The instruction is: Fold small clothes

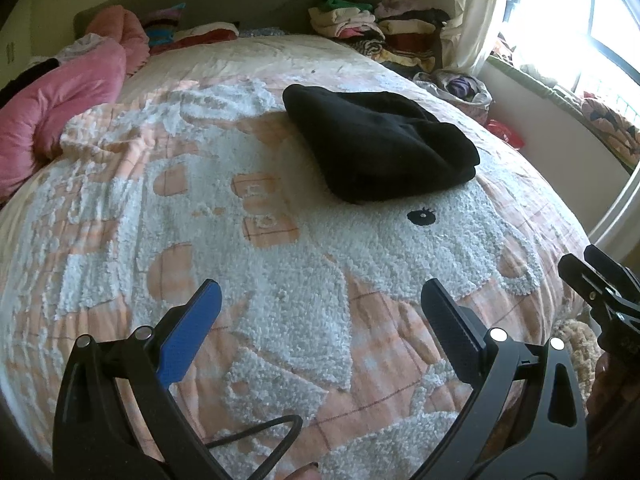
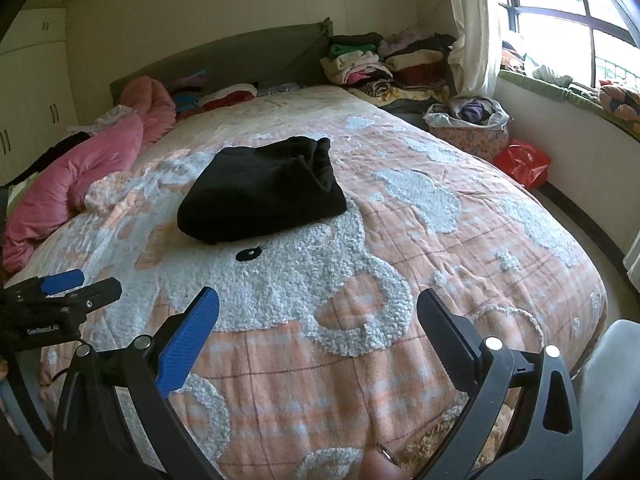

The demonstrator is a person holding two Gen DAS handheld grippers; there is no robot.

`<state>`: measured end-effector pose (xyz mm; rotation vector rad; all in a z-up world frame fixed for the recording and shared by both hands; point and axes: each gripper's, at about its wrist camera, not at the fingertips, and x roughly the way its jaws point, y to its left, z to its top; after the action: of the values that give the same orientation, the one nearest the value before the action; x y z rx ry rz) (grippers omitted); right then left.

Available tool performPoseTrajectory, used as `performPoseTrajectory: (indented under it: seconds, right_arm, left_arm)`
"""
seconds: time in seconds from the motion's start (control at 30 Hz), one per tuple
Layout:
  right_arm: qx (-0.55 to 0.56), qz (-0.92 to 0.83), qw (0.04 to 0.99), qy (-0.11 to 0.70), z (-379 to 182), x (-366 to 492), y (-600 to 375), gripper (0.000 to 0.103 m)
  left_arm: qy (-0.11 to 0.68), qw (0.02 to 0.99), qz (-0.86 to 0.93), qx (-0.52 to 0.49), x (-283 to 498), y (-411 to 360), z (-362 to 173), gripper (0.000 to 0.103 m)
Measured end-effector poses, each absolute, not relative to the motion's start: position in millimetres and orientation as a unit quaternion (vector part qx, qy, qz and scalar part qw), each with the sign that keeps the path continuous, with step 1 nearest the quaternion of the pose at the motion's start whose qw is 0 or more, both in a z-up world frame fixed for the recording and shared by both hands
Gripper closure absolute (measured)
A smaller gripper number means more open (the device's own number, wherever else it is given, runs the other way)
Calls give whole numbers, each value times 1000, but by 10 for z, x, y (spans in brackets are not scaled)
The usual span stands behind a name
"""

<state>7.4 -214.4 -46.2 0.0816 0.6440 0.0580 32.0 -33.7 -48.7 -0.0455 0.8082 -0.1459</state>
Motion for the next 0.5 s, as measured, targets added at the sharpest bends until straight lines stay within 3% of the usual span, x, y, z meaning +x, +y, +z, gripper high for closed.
performPoseTrajectory:
  seconds: [0.5]
  right_arm:
    - [39,35,948,314,-458,62,-2097,4]
  left_arm:
    - [397,915,-71,-17,310,-342,-509,9]
